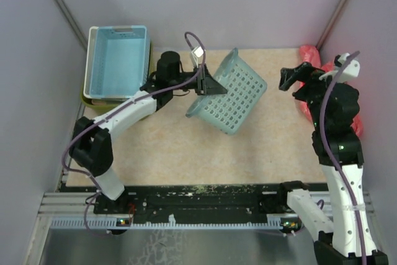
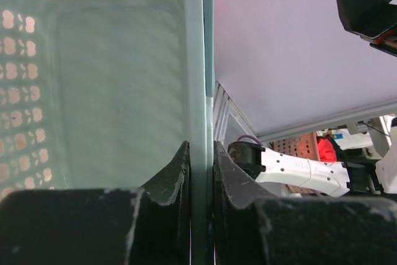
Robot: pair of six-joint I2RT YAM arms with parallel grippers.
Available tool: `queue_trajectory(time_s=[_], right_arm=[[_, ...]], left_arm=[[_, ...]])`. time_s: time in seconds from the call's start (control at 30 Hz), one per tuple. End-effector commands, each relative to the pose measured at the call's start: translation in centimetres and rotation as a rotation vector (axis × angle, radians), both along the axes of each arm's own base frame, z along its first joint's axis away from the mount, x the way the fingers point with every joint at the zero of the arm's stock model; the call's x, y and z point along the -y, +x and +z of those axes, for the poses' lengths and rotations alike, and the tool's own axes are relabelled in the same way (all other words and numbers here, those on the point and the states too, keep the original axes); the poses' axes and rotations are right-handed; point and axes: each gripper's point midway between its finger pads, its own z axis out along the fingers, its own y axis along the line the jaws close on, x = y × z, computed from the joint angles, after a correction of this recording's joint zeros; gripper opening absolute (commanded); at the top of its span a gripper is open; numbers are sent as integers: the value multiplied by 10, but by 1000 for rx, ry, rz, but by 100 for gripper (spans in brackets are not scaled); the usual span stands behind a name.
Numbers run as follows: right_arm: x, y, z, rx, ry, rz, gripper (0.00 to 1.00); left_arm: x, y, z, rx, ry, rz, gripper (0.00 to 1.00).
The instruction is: Turn the large container upside down
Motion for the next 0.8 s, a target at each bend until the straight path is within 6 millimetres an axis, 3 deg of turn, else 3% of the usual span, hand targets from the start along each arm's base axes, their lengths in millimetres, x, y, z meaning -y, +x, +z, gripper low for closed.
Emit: queue_trajectory(time_s=[0.0,0.1,0.17,0.27,0.3,0.33,0.5,0.63,0.77], right_arm=[[-34,6,-44,-209,-31,198,98],[-67,6,-74,-335,4,384,98],[-76,5,-90,-405,36,433,98],[-75,2,-109,-456,72,411,98],[-73,0,-114,-464,82,398,98],[-72,-1,-118,-475,94,383,98],[-80,-5,-144,-525,150,413,98],[-85,-6,-163,-551,168,432,98],[-85,-3,-176,-568,188,418,98]], left_arm=[[14,4,17,24,-101,-35,0],[20,14,-14,-81,-76,-45,0],[22,18,-33,-133,-57,-56,4],[19,29,-56,-158,-9,-41,39],[18,33,-63,-156,19,-24,55],[15,37,-68,-145,51,-7,64],[-4,57,-65,-42,191,92,83],[-24,66,-49,56,267,160,87],[-44,63,-41,128,355,215,86]])
